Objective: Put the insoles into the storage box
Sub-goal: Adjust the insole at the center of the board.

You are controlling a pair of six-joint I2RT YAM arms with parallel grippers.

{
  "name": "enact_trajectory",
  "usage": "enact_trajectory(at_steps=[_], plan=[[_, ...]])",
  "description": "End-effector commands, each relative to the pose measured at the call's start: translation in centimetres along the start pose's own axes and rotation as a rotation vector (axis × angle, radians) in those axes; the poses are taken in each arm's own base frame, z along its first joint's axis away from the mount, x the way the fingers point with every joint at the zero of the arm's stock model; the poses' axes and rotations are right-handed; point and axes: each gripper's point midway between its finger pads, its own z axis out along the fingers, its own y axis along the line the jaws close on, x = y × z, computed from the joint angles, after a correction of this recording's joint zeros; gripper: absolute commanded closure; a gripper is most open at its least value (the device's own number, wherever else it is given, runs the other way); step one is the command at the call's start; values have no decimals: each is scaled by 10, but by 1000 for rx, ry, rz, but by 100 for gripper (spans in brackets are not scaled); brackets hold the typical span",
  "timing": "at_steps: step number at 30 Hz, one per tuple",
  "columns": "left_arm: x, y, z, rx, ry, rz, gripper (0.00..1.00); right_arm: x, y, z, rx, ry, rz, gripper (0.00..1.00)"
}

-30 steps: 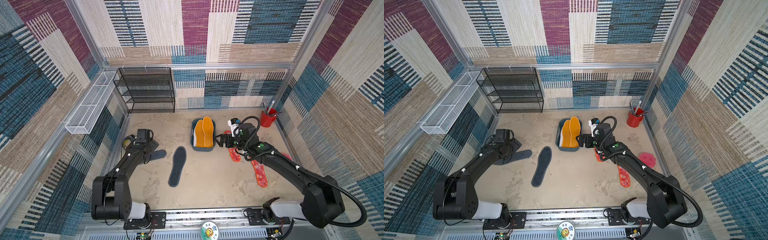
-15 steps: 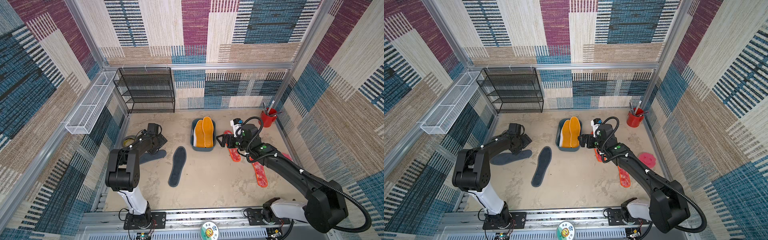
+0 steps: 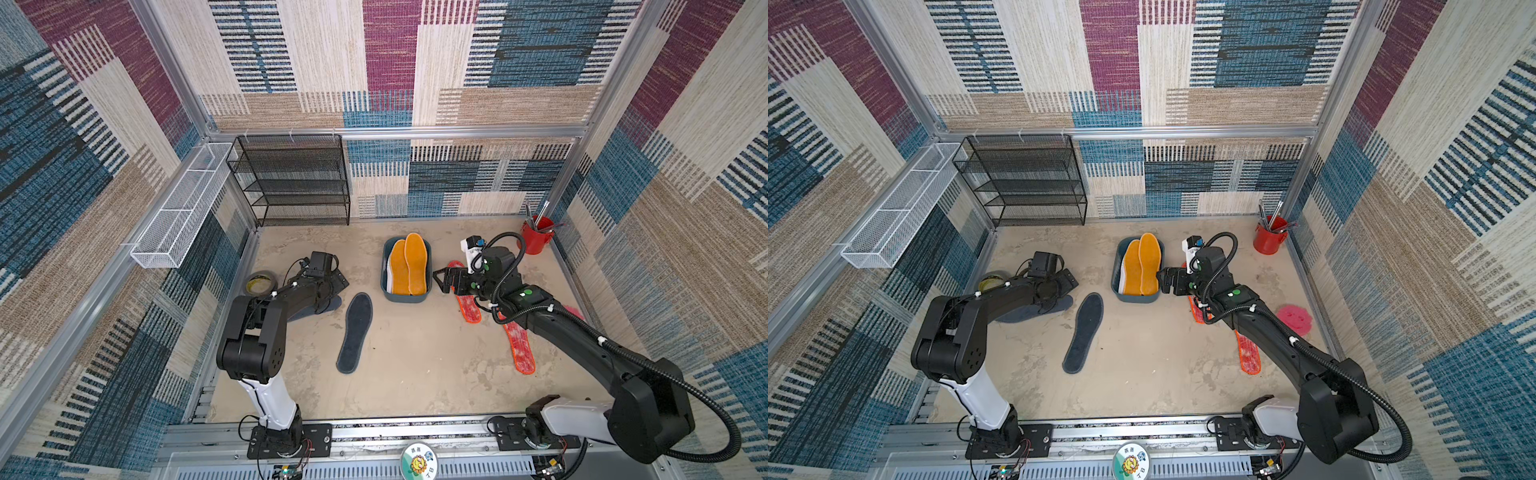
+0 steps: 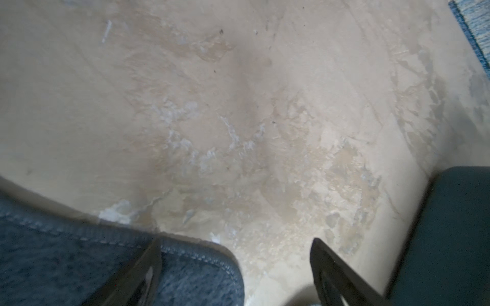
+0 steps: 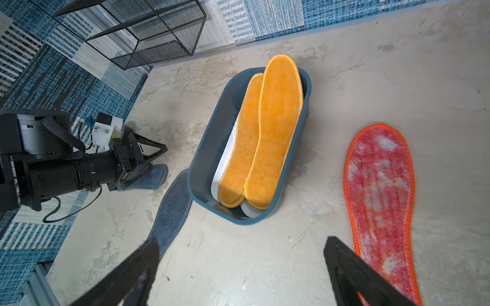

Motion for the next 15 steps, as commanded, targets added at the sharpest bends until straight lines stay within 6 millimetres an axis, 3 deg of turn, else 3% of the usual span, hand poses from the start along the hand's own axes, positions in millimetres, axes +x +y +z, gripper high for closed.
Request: enact_trajectory(at_steps=[1,6,10,15], plan=[[62,23,-3,-47,223,-17,11,-7,1,-1,1,-21,-14,2],[93,35,-16,-22,291,-17,11,-7,1,1,-1,-16,-13,2],[106,23,-34,65,351,27,12,-7,3,1,-9,-16,-10,2],[101,16,-72,124,313,54,12,-7,4,0,-19,-15,-5,2]])
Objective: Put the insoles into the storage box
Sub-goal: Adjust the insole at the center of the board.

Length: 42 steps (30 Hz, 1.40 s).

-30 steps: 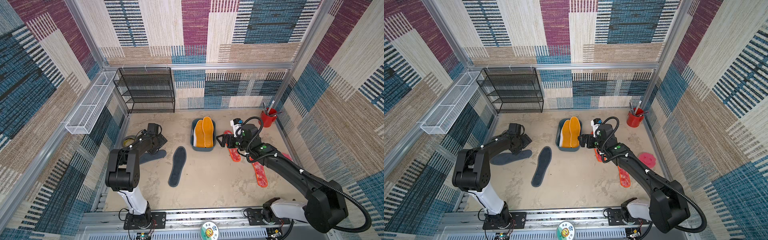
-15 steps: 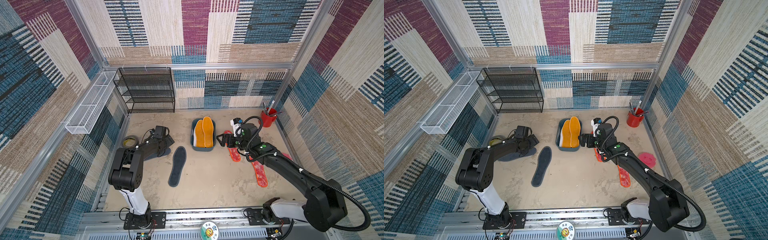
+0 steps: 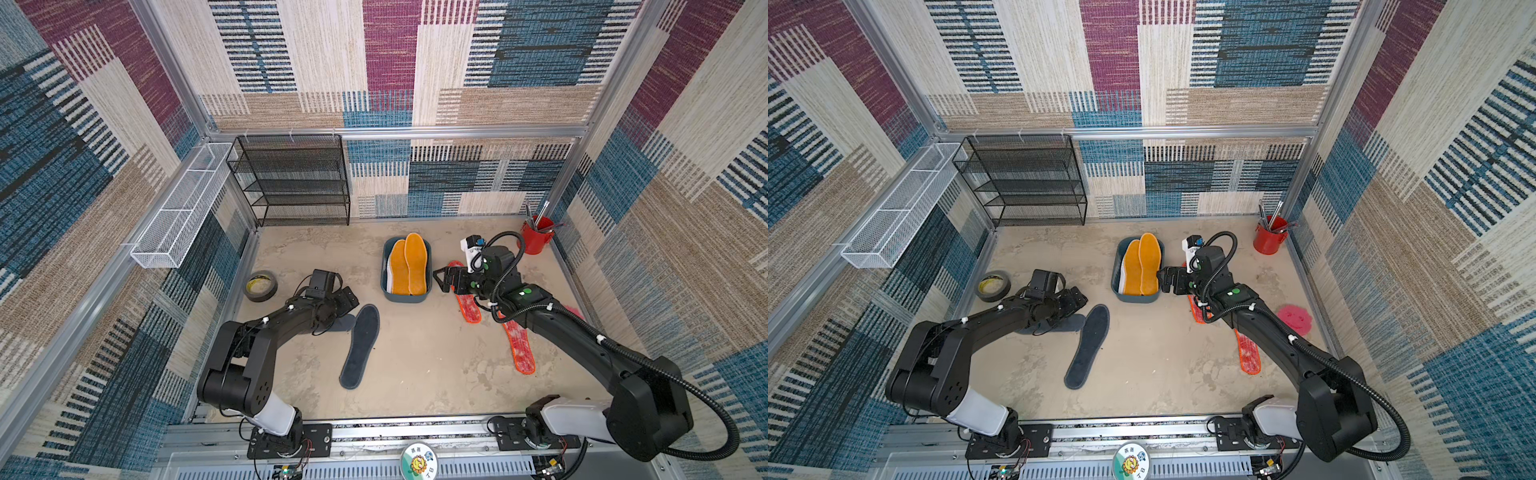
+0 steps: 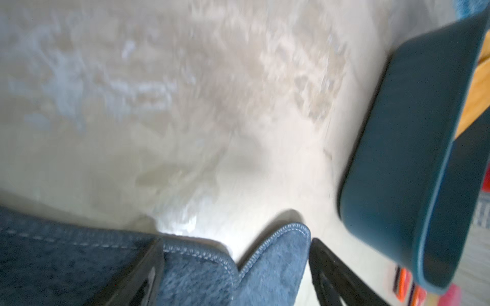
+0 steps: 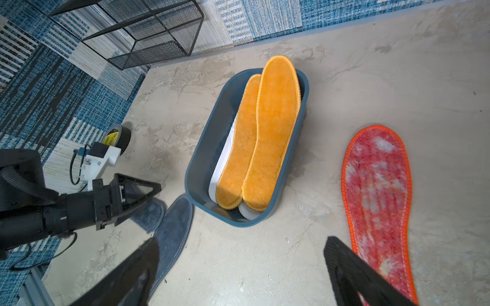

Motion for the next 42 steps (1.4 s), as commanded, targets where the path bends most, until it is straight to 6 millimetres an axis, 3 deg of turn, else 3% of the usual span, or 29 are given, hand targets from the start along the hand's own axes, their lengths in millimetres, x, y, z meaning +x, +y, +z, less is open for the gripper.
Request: enact_trajectory(at_steps=[1,7,9,12,18,26,32,38,42], plan=[[24,12,-27,-38,66,-5,12,-7,5,-2,-20,-20,-3,2],[2,21,-100,-47,-212,-84,11,-5,7,0,-35,-17,-7,2],[6,43,-116,-111,-260,-159,11,-5,8,0,-40,-16,-12,2],[19,76,-122,-180,-290,-277,11,-3,8,1,-45,-10,-20,2],[31,105,-101,-122,-310,-493,14,0,10,2,-60,-1,-40,2],[18,127,-75,-165,-291,-582,15,0,10,1,-64,-2,-46,2],[2,128,-64,-200,-264,-561,15,0,8,-3,-53,-11,-40,2],[3,133,-40,-183,-172,-586,16,-3,9,-5,-53,-18,-41,2],[-1,125,-24,-142,-110,-555,26,-3,8,-5,-50,-18,-40,2]])
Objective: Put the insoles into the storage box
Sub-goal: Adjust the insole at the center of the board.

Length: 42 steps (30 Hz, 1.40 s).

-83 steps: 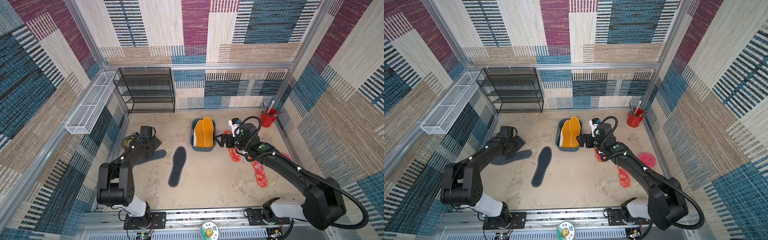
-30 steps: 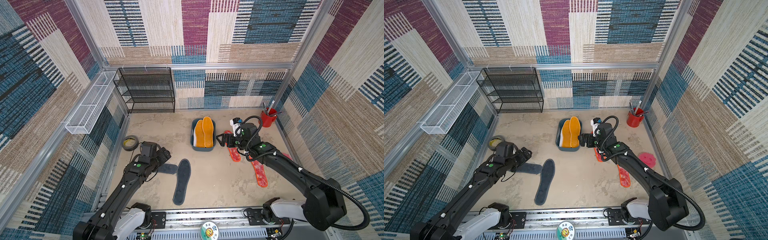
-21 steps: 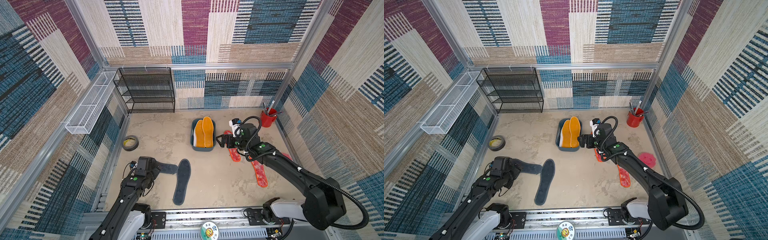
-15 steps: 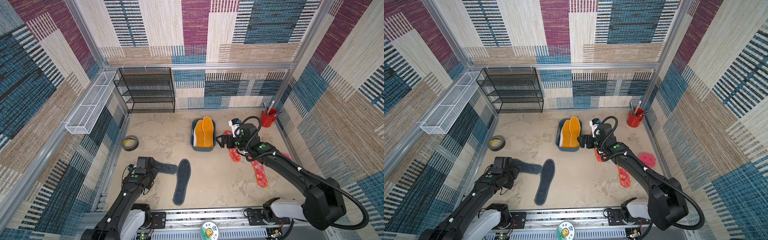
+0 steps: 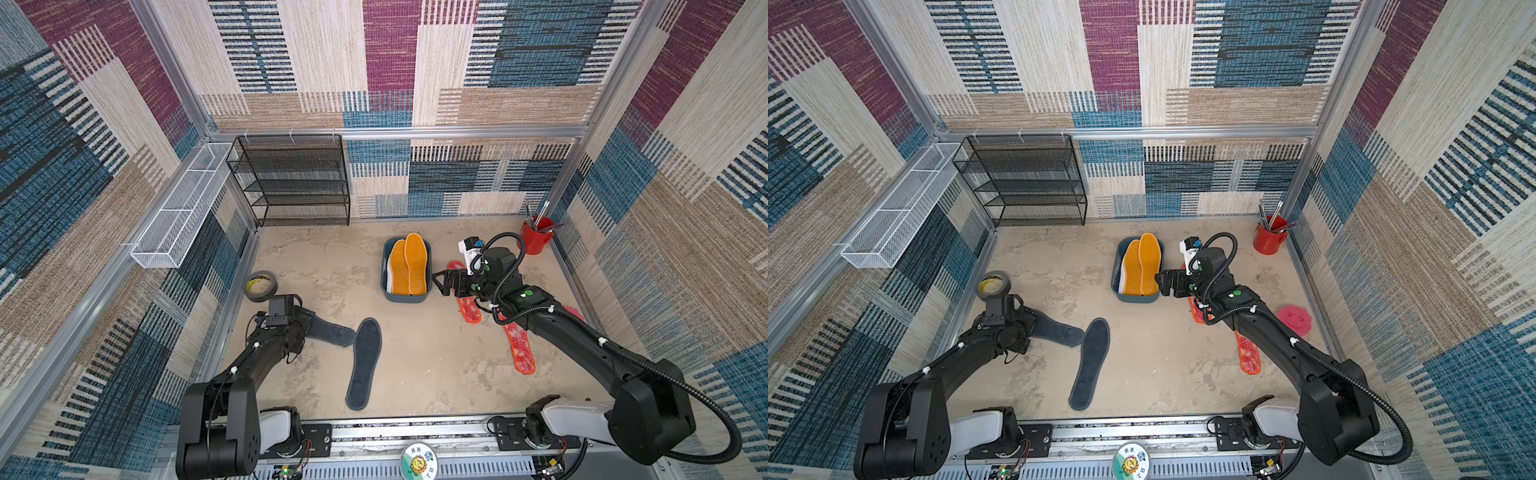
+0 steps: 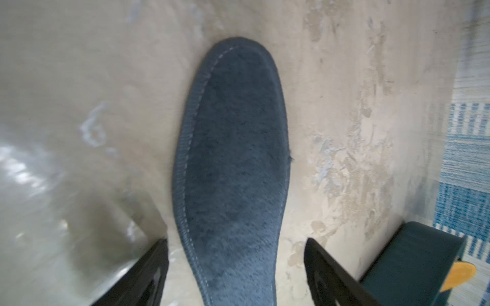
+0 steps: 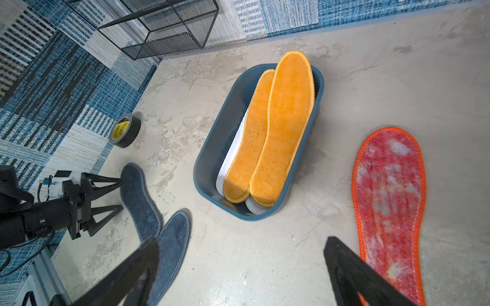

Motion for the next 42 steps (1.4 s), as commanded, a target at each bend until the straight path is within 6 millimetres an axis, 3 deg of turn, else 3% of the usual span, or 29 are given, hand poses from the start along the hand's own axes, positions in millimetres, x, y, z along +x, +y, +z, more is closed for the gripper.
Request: enact_trajectory(at_steps=[1,9,12,19,25,31,36,42], plan=[[28,19,12,-71,165,50,29,-7,2,-1,-5,-27,-3,2],[44,7,41,-50,314,132,63,-7,2,-4,-4,-31,5,2],[49,3,49,-38,362,169,80,-6,1,-4,-5,-27,11,2],[52,-6,51,-30,408,230,93,-3,5,0,-33,-11,22,2],[52,-7,49,-42,416,277,89,16,39,23,-162,95,6,1],[52,-16,48,-31,416,318,66,47,109,55,-297,206,-24,0],[49,-22,49,-37,415,350,67,77,150,91,-351,329,-33,0],[46,-33,52,-22,403,358,68,104,170,130,-357,417,-44,1]])
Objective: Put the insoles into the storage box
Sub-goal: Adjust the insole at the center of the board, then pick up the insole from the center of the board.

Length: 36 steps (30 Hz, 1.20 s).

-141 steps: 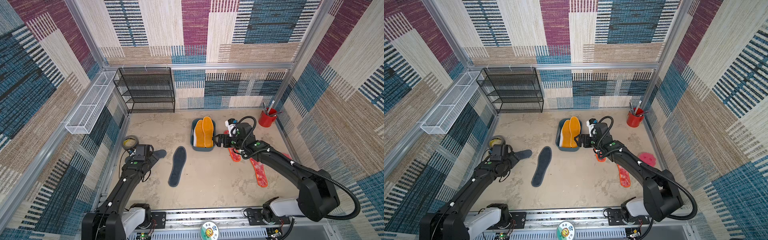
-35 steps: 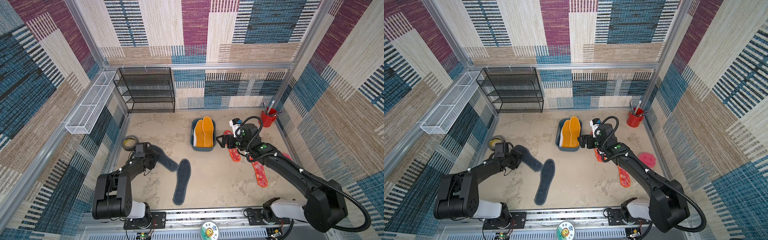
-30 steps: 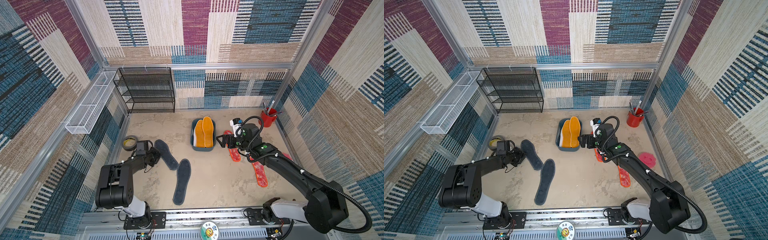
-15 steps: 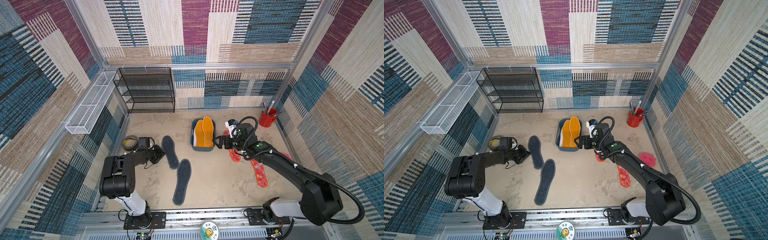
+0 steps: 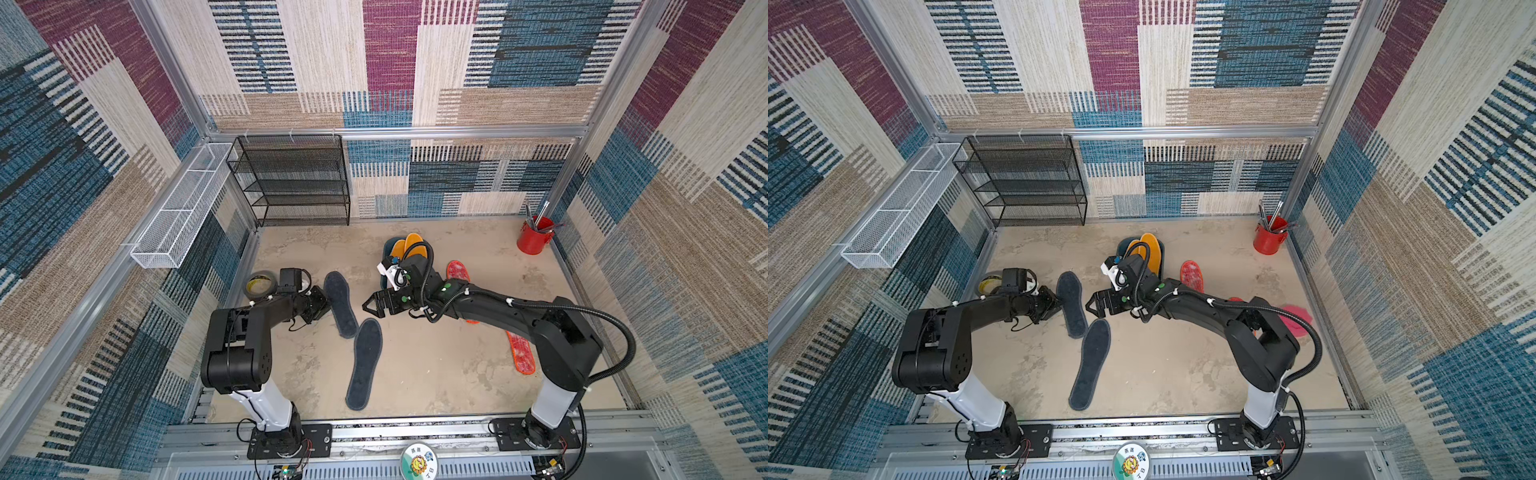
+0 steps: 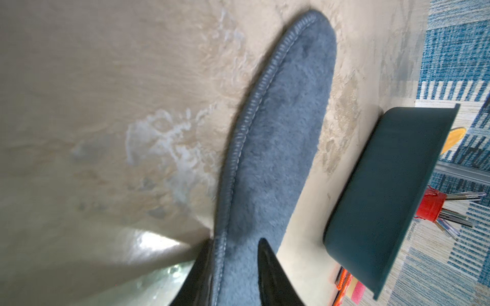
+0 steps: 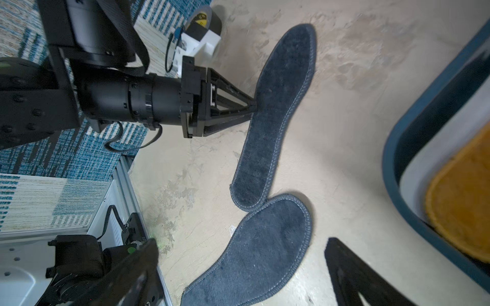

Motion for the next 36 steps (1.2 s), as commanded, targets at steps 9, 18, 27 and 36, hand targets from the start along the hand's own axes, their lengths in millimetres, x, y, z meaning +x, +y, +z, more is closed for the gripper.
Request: enact_trajectory(at_steps=[9,18,27,36], plan=[[22,43,-1,-228,38,7,62,4,-6,73,14,84,25,1],[20,40,5,-186,20,-16,61,8,-24,99,59,101,49,10],[21,33,14,-139,47,-35,61,20,-39,118,75,127,69,28],[37,28,25,-37,119,-61,58,18,-33,131,15,137,67,33]])
